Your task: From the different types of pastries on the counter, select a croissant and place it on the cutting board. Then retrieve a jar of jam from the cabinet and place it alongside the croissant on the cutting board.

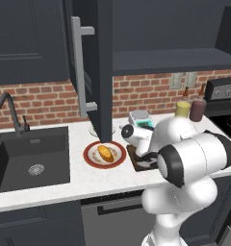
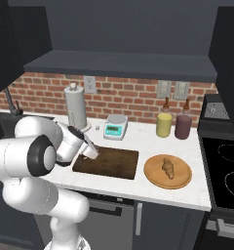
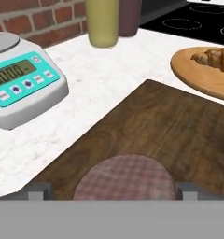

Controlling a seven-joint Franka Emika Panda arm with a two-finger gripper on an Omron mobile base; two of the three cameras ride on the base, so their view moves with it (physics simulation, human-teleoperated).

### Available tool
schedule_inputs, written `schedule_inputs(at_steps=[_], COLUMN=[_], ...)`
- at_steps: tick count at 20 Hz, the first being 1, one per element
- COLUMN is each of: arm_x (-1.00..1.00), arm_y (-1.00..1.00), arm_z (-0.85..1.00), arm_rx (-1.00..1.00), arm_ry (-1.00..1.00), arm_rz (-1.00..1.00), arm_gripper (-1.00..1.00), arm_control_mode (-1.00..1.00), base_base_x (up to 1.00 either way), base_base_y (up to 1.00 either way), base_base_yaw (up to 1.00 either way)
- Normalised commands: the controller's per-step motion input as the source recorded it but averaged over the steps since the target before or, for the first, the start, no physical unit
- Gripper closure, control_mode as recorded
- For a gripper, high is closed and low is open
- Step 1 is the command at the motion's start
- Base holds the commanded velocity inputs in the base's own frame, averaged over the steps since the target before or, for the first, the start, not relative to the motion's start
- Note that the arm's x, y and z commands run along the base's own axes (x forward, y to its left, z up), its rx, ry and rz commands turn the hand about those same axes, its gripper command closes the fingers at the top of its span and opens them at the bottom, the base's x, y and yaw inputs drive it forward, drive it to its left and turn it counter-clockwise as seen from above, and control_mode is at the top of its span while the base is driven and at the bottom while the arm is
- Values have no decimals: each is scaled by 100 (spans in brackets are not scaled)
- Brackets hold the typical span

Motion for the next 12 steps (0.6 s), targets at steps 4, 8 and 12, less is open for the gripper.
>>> schedule_inputs(at_steps=[4,8,12], arm_x=[-46,-40,-30], arm_y=[-15,-17,-17], arm_z=[-4,0,0], arm_rx=[5,7,8], arm_ry=[0,0,0], arm_rz=[0,0,0], arm_gripper=[-100,-100,-100], arm_control_mode=[-100,-100,-100], base_base_x=[0,0,0], base_base_y=[0,0,0], base_base_yaw=[0,0,0])
